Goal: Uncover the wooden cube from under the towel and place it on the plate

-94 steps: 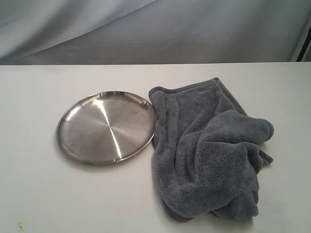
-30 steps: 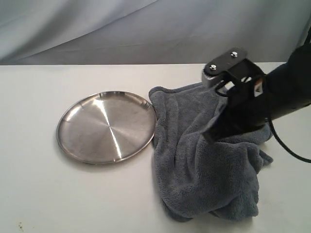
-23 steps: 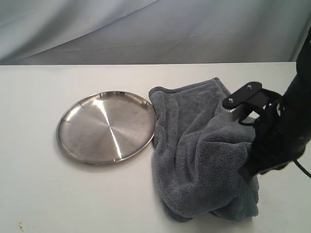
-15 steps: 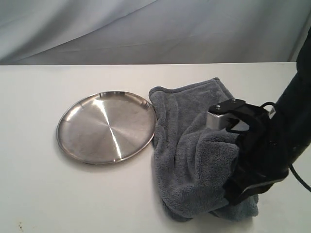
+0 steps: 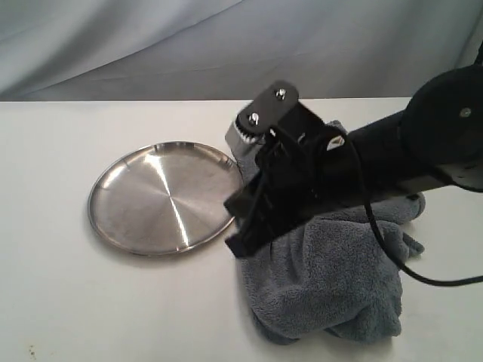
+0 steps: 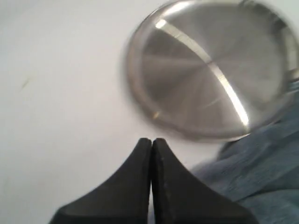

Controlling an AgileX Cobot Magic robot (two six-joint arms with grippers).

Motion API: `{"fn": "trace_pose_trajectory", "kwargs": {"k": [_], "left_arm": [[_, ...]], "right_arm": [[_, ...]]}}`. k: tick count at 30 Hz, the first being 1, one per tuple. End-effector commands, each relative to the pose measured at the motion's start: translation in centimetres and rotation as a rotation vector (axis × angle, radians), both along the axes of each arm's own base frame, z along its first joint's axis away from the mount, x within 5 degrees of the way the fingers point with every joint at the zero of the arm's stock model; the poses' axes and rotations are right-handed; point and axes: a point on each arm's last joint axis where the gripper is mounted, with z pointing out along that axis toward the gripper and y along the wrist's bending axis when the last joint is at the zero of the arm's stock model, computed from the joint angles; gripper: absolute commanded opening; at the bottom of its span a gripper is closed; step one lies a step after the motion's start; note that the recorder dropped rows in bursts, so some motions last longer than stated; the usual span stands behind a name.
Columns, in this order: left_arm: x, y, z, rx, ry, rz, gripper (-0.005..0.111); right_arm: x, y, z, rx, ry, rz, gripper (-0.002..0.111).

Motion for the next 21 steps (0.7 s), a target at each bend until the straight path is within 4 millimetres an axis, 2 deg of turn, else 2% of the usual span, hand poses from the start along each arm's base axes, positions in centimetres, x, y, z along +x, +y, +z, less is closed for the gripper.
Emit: {"fn": "trace_pose_trajectory", "kwargs": {"k": [1, 7, 12, 16, 21], "left_arm": [[0.0, 0.0, -0.1, -0.008, -0.006, 0.004, 0.0], [0.0, 0.0, -0.1, -0.008, -0.006, 0.004, 0.0], [0.0, 0.0, -0.1, -0.008, -0.006, 0.004, 0.0], [0.0, 0.0, -0.1, -0.008, -0.006, 0.004, 0.0], [0.0, 0.0, -0.1, -0.008, -0.006, 0.004, 0.0]], "right_arm": [[2.1, -0.8, 0.9, 0.094, -0.109, -0.231, 0.0], [4.2, -4.2, 0.7, 0.119, -0.017, -0.39, 0.0], [4.8, -7.3, -0.4, -0.041, 0.035, -0.393, 0.0], [4.6, -10.1, -1.5, -0.31, 0.078, -0.484, 0.0], [3.2, -13.8, -2.1, -0.72, 0.17, -0.664, 0.0]]}}
